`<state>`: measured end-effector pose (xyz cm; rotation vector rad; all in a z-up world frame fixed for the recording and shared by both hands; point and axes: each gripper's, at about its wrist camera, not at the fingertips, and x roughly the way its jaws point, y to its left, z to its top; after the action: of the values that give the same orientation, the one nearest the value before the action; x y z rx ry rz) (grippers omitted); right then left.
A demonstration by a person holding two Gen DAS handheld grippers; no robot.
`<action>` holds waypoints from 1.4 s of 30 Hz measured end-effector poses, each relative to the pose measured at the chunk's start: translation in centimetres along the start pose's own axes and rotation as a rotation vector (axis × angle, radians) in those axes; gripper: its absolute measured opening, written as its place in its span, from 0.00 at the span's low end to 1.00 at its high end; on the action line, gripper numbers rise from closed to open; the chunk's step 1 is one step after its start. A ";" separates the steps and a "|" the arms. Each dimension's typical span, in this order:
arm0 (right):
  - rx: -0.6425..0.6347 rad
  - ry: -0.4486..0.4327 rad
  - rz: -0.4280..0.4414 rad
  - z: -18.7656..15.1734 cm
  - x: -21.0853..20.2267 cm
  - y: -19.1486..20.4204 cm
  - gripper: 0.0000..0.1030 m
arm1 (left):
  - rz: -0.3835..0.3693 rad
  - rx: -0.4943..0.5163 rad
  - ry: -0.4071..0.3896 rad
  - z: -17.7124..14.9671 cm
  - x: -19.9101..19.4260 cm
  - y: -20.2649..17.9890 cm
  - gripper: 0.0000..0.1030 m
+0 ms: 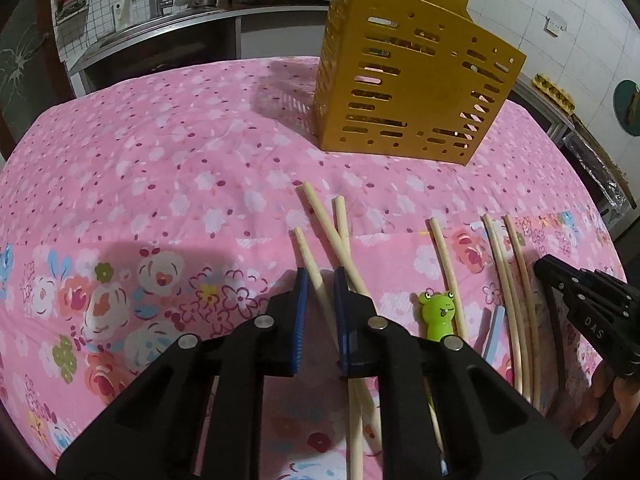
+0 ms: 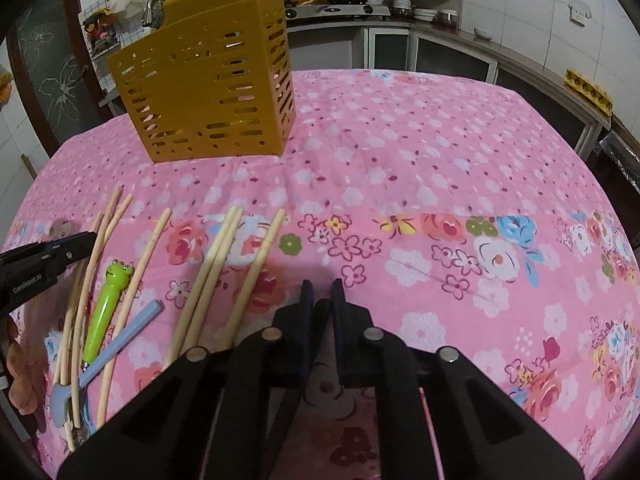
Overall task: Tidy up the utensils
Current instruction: 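Close the left tool on its chopstick while the right tool grips another and lifts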
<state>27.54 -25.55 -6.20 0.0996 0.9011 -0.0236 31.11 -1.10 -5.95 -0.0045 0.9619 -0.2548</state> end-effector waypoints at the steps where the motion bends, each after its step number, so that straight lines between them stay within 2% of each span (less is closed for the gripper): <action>1: 0.005 0.004 0.003 -0.1 -0.1 -0.1 0.10 | -0.001 0.000 0.002 0.1 0.0 0.0 0.11; 10: 0.055 0.038 0.014 -0.6 -0.7 -0.5 0.11 | -0.001 -0.004 0.026 0.9 0.5 0.8 0.11; 17: 0.048 0.055 -0.020 -0.6 -0.7 0.1 0.10 | 0.027 0.032 0.034 1.3 0.8 0.2 0.10; 25: 0.095 0.047 0.044 0.3 -0.3 -1.0 0.09 | 0.033 0.027 0.009 1.2 0.0 0.1 0.05; 30: 0.093 0.001 0.075 0.6 -1.0 -1.0 0.09 | 0.032 0.028 -0.031 1.2 -1.6 0.0 0.04; 42: 0.030 -0.209 0.118 2.2 -5.5 0.2 0.09 | 0.012 0.013 -0.189 1.8 -6.6 -0.4 0.04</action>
<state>25.82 -25.68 -0.53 0.1750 0.6848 0.0614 28.89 -0.30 0.43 -0.0104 0.7722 -0.2450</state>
